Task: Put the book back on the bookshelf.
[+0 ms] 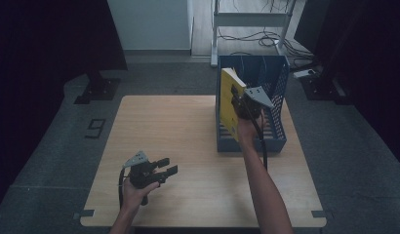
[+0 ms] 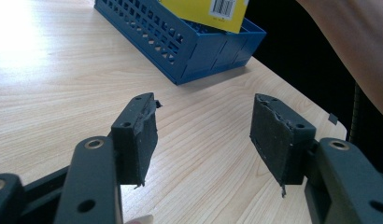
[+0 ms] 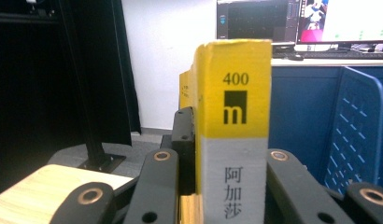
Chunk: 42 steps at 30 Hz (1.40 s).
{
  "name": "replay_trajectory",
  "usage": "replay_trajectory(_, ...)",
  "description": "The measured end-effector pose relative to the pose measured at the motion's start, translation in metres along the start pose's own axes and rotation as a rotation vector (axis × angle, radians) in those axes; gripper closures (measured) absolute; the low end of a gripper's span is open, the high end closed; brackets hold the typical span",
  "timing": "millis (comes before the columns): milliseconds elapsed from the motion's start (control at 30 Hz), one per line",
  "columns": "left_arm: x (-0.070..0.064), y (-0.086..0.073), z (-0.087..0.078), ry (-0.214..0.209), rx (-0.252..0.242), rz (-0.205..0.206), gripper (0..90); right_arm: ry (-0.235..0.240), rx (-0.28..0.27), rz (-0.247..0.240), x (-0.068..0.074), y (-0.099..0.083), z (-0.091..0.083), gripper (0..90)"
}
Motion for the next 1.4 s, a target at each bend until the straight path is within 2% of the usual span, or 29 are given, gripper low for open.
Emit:
replay_trajectory(333,0.002,-0.001,0.002,0.001,0.015,-0.002,40.8,-0.029,0.001,0.01,-0.004,-0.005,0.011,74.4)
replay_trajectory(467,0.001,-0.002,0.003,0.0,0.022,0.001,40.7,-0.027,0.002,0.021,-0.006,-0.008,0.013,74.4)
replay_trajectory(900,0.004,-0.002,0.001,0.002,0.014,-0.012,40.8,-0.034,0.0,-0.005,-0.005,-0.003,0.03,74.4)
replay_trajectory(1233,0.008,-0.001,-0.002,0.006,0.008,-0.026,40.8,-0.055,0.033,0.023,-0.012,-0.026,0.053,74.3)
replay_trajectory(1400,0.009,-0.001,-0.002,0.006,0.007,-0.024,40.8,-0.059,0.051,0.035,-0.013,-0.039,0.059,74.3)
Point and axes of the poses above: each handheld gripper's, and its own axes: z roughly forward along the jaws, y roughly out of its top, x roughly to its left, the point moved 2 cm from there along z, roughly forward along the jaws, and after that the axes turned 12 degrees about y, right-handed, at the moved point
